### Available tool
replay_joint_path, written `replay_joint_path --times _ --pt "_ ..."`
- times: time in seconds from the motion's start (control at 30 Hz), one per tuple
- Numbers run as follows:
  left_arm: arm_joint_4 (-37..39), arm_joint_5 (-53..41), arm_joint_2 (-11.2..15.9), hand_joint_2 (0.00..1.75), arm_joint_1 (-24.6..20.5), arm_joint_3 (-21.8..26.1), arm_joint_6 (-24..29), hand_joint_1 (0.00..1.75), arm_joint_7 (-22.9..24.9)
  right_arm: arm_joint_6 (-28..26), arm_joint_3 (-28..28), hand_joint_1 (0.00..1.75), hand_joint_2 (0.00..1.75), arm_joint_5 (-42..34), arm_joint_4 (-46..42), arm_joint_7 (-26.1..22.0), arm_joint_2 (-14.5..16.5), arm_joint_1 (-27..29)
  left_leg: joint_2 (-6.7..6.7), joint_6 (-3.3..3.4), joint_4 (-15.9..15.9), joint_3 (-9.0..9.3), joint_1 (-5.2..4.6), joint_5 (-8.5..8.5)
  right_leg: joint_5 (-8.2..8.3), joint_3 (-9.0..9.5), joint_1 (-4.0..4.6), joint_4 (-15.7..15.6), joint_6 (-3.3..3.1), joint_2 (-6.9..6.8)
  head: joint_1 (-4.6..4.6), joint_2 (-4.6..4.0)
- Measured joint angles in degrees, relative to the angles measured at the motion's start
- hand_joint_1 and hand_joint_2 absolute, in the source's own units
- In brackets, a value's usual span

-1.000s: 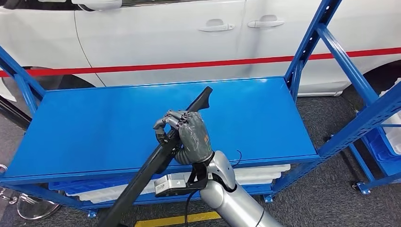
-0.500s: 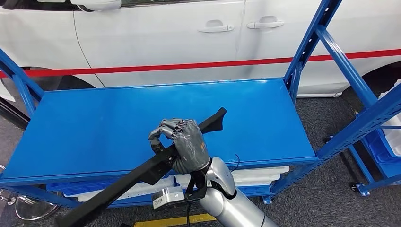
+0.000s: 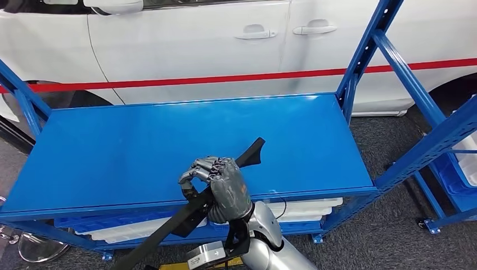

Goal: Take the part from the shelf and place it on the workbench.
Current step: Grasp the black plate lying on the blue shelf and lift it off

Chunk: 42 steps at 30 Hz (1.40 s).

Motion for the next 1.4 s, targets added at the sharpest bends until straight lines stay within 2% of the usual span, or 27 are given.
replay_joint_path --times 0.07,0.1,0.2,0.23,0.27,0.3,0.37,0.43,0.53,0.57,0.63,0.7,0.73,0.77,0.8,0.87,0.93,1.03,1.07,1.1,1.13,1.2,1.23,1.27,1.3,1.33,1.4 --pt "0.0 0.6 0.0 1.75 0.0 0.0 -0.5 0.00 0.4 -0.4 0.1 1.75 1.75 -1.2 -0.2 -1.0 0.0 0.6 0.04 -0.60 0.9 -0.28 0.20 -0.86 0.21 0.12 -0.09 -0.3 -0.74 -0.02 -0.01 0.00" --pt "0.0 0.7 0.0 1.75 0.0 0.0 -0.6 0.00 0.6 -0.6 0.2 1.75 1.75 -1.7 -0.4 -1.5 0.0 0.9 0.06 -0.82 2.8 -1.10 0.24 -2.17 0.31 0.19 -0.19 -0.5 -1.06 -0.08 -0.01 0.00" --pt "0.0 0.9 0.0 1.75 0.0 0.0 -0.7 0.00 1.0 -1.4 0.3 1.75 1.75 -3.3 -1.1 -2.8 0.0 1.8 0.09 -1.20 13.7 -5.94 0.27 -7.52 0.28 0.21 0.02 -0.5 -1.54 -0.25 -0.01 0.01" --pt "0.0 0.8 0.1 1.75 0.1 0.0 -0.6 0.00 1.2 -1.7 0.3 1.75 1.75 -3.8 -1.4 -3.4 0.0 2.2 0.09 -1.19 16.0 -7.02 0.25 -8.10 0.25 0.22 0.17 -0.5 -1.61 -0.25 -0.01 0.01" --pt "0.0 0.7 0.1 1.75 0.1 0.0 -0.5 0.00 1.5 -2.1 0.3 1.75 1.75 -4.2 -1.7 -3.9 0.0 2.5 0.09 -1.07 16.3 -7.11 0.22 -7.54 0.22 0.26 0.31 -0.4 -1.66 -0.23 -0.01 0.01" --pt "0.0 0.5 0.1 1.75 0.1 0.0 -0.4 0.00 1.9 -2.5 0.3 1.75 1.75 -4.5 -2.3 -4.4 0.0 2.7 0.09 -0.81 14.2 -6.07 0.15 -5.94 0.19 0.34 0.43 -0.4 -1.69 -0.17 -0.01 0.01" --pt "0.0 -0.2 0.2 1.75 0.1 -0.1 -0.2 0.00 3.2 -2.9 0.3 1.75 1.75 -5.1 -3.5 -4.9 0.1 2.9 0.09 0.04 6.2 -2.10 -0.14 -2.15 0.10 0.53 0.71 -0.4 -1.67 -0.06 -0.01 0.01" --pt "0.0 -0.7 0.2 1.75 0.1 -0.3 0.0 0.00 4.4 -3.0 0.3 1.75 1.75 -5.6 -4.6 -5.1 0.3 2.9 0.04 0.71 1.0 0.40 -0.52 -0.55 0.18 0.46 0.84 -0.3 -1.34 -0.01 -0.01 -0.01" --pt "0.0 -1.1 0.2 1.75 0.2 -0.4 0.2 0.00 6.4 -3.0 0.3 1.75 1.75 -6.0 -5.6 -5.2 0.4 2.9 -0.01 1.31 0.0 0.55 -0.61 -0.03 0.40 0.31 0.71 -0.2 -0.46 -0.03 0.00 0.01" --pt "0.0 -1.3 0.2 1.75 0.3 -0.5 0.2 0.00 7.2 -3.1 0.4 1.75 1.75 -6.1 -5.8 -5.2 0.4 2.9 0.08 1.62 -0.3 0.56 -0.46 0.32 -0.17 0.20 0.72 0.1 -0.16 -0.03 0.00 0.01" --pt "0.0 -1.6 0.1 1.75 0.3 -0.5 0.3 0.00 8.6 -3.3 0.4 1.75 1.75 -6.2 -6.2 -5.2 0.4 2.9 0.31 2.26 -0.9 0.32 -0.13 1.02 -3.53 -1.07 0.61 3.8 0.41 -0.04 0.02 0.00" --pt "0.0 -1.9 0.1 1.75 0.3 -0.5 0.3 0.00 9.6 -3.3 0.4 1.75 1.75 -6.3 -6.3 -5.1 0.4 2.9 0.43 2.47 -0.8 -0.41 -0.19 1.42 -7.95 -3.61 0.35 10.8 0.82 -0.05 0.02 0.00" --pt "0.0 -2.1 0.1 1.75 0.3 -0.6 0.2 0.00 9.9 -3.3 0.4 1.75 1.75 -6.3 -6.3 -5.1 0.4 3.0 0.47 2.44 -0.7 -0.86 -0.21 1.62 -9.09 -4.45 0.23 13.6 0.97 -0.06 0.02 0.00" --pt "0.0 -2.2 0.1 1.75 0.3 -0.6 0.1 0.00 10.2 -3.1 0.4 1.75 1.75 -6.3 -6.4 -4.9 0.4 2.9 0.51 2.38 -0.4 -1.33 -0.21 1.80 -9.11 -4.41 0.12 14.6 1.07 -0.08 0.02 0.01" --pt "0.0 -2.3 0.0 1.75 0.2 -0.7 -0.1 0.00 10.4 -2.9 0.4 1.75 1.75 -6.3 -6.5 -4.6 0.4 2.6 0.52 2.28 -0.1 -1.79 -0.21 1.97 -8.06 -3.26 0.01 13.3 1.11 -0.10 0.02 0.01" --pt "0.0 -2.4 -0.3 1.75 0.0 -0.8 -0.7 0.00 10.6 -1.9 0.4 1.75 1.75 -5.9 -6.9 -3.8 0.4 1.2 0.50 1.97 0.5 -2.61 -0.19 2.28 -5.28 1.37 -0.18 5.9 1.00 -0.15 0.02 0.01" --pt "0.0 -2.4 -0.6 1.75 -0.5 -1.0 -1.1 0.00 10.6 -0.8 0.4 1.75 1.75 -5.4 -7.3 -2.6 0.7 -0.8 0.47 1.35 0.9 -3.14 -0.25 2.73 -3.63 4.23 0.07 0.7 0.68 -0.07 0.02 0.01" --pt "0.0 -2.5 -0.9 1.75 -1.1 -1.4 -1.8 0.00 10.6 0.6 0.5 1.75 1.75 -4.1 -7.5 -0.6 1.3 -3.8 0.40 0.13 0.9 -3.64 -0.29 3.66 -2.62 3.82 0.32 0.0 -0.22 0.10 0.02 0.01" --pt "0.0 -2.6 -1.0 1.75 -1.2 -1.6 -2.2 0.00 10.6 1.1 0.7 1.75 1.75 -3.4 -7.4 0.3 1.6 -5.1 0.36 -0.23 1.2 -4.02 -0.22 3.25 -2.17 3.41 0.22 -0.1 -0.69 0.05 0.01 0.01" --pt "0.0 -2.8 -1.1 1.75 -1.3 -1.8 -2.5 0.00 10.6 1.7 1.0 1.75 1.75 -2.6 -7.1 1.4 2.1 -6.6 0.32 -0.56 2.4 -4.64 -0.12 1.88 -1.57 2.85 0.12 -0.3 -1.21 -0.01 0.01 0.01" --pt "0.0 -3.0 -1.2 1.75 -1.4 -1.9 -2.8 0.00 10.7 2.2 1.4 1.75 1.75 -1.8 -6.8 2.5 2.6 -8.2 0.28 -0.85 4.6 -5.57 -0.02 -0.39 -0.92 2.15 0.03 -0.4 -1.63 -0.08 0.00 0.01" --pt "0.0 -3.3 -1.3 1.75 -1.7 -2.1 -3.3 0.00 10.9 2.9 1.8 1.75 1.75 -0.8 -5.8 4.3 3.5 -11.1 0.27 -1.31 11.8 -7.80 0.04 -5.74 0.30 0.53 0.21 -0.3 -2.03 -0.18 0.00 0.01" --pt "0.0 -3.3 -1.3 1.75 -1.8 -2.2 -3.3 0.00 11.0 3.1 2.0 1.75 1.75 -0.5 -5.3 4.8 3.9 -12.2 0.28 -1.41 15.0 -8.44 0.04 -7.25 0.89 -0.29 0.33 -0.2 -2.06 -0.26 0.00 0.01" --pt "0.0 -3.4 -1.4 1.75 -1.8 -2.3 -3.4 0.00 11.1 3.2 2.1 1.75 1.75 -0.3 -4.9 5.1 4.1 -13.1 0.28 -1.41 16.8 -8.28 0.04 -7.53 1.45 -1.09 0.44 -0.2 -2.06 -0.35 0.00 0.01" --pt "0.0 -3.4 -1.4 1.75 -1.8 -2.4 -3.4 0.00 11.1 3.2 2.3 1.75 1.75 -0.2 -4.5 5.2 4.3 -13.8 0.28 -1.30 16.4 -7.03 0.03 -6.64 1.98 -1.85 0.54 -0.1 -2.03 -0.41 -0.01 0.01" --pt "0.0 -3.4 -1.4 1.75 -1.9 -2.4 -3.5 0.00 11.1 3.2 2.5 1.75 1.75 -0.1 -4.2 5.2 4.4 -14.3 0.28 -1.05 14.1 -4.77 0.00 -5.19 2.50 -2.52 0.65 -0.1 -1.98 -0.44 -0.01 0.01" --pt "0.0 -3.5 -1.5 1.75 -2.1 -2.6 -3.5 0.00 11.1 3.3 2.8 1.75 1.75 0.0 -3.7 5.6 4.7 -15.3 0.24 -0.20 5.9 1.39 -0.25 -3.61 3.48 -3.52 0.84 0.0 -1.71 -0.44 0.00 0.01"
